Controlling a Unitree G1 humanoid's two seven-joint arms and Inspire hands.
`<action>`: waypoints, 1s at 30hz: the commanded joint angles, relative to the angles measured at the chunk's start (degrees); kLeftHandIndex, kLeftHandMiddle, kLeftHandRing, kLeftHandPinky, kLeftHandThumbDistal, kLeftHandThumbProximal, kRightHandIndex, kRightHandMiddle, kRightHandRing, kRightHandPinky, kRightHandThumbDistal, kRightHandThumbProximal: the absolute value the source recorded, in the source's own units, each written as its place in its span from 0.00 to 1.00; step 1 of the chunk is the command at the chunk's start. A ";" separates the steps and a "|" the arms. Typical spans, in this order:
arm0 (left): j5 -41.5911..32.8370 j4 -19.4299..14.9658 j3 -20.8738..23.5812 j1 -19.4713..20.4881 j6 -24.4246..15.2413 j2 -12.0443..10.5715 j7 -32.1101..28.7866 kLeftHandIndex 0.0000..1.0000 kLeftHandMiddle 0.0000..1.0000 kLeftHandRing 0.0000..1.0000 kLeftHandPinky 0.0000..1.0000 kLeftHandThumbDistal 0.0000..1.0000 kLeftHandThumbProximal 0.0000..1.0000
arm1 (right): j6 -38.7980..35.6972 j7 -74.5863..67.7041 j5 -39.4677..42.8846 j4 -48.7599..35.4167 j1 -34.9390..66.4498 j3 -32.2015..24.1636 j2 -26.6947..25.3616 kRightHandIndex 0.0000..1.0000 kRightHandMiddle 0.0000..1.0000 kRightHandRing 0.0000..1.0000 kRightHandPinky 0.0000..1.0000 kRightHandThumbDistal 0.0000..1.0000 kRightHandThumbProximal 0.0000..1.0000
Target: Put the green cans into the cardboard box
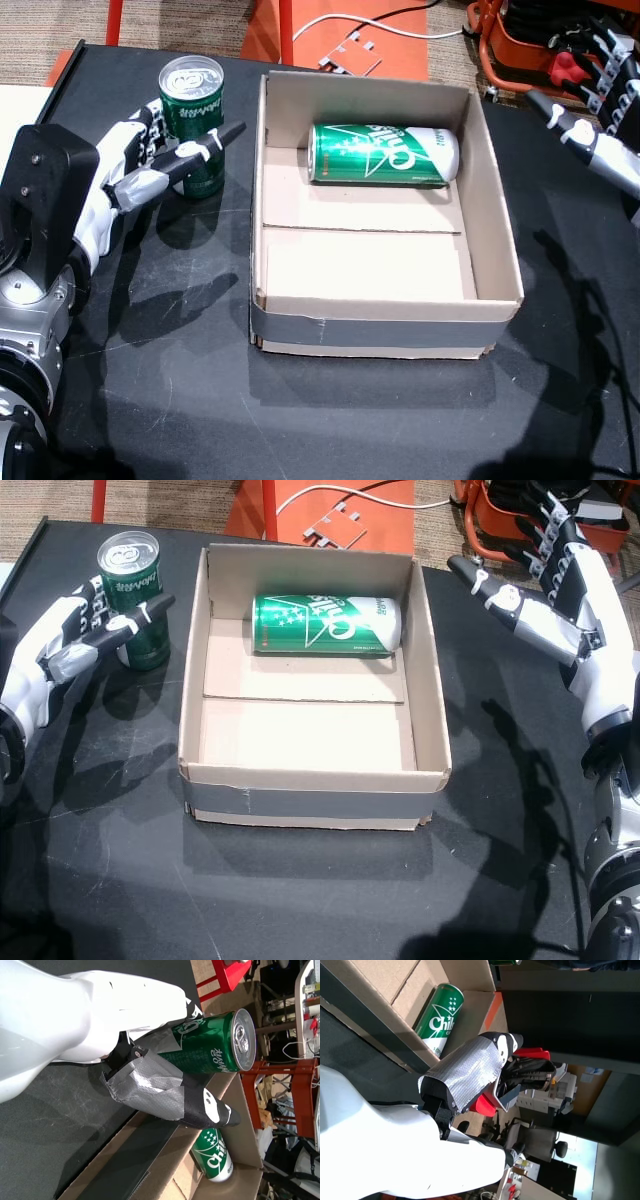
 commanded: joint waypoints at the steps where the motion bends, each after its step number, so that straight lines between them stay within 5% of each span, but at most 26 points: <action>1: 0.84 0.32 -0.33 0.54 0.07 -0.13 0.29 1.00 1.00 1.00 1.00 1.00 0.55 | -0.72 0.21 0.92 -0.42 0.76 -0.52 0.12 0.89 0.98 1.00 1.00 1.00 0.83; 15: -1.22 0.20 2.73 -0.46 1.21 0.35 -1.36 1.00 1.00 1.00 0.99 1.00 0.56 | -0.43 -0.60 2.49 -0.30 1.17 -1.97 0.22 0.84 0.94 0.97 1.00 1.00 0.66; 30: -0.39 0.10 3.56 -0.31 0.44 1.41 0.86 1.00 1.00 0.99 0.96 1.00 0.58 | -0.09 -2.94 2.82 -0.31 0.72 -2.77 1.05 0.80 0.90 0.93 0.99 1.00 0.61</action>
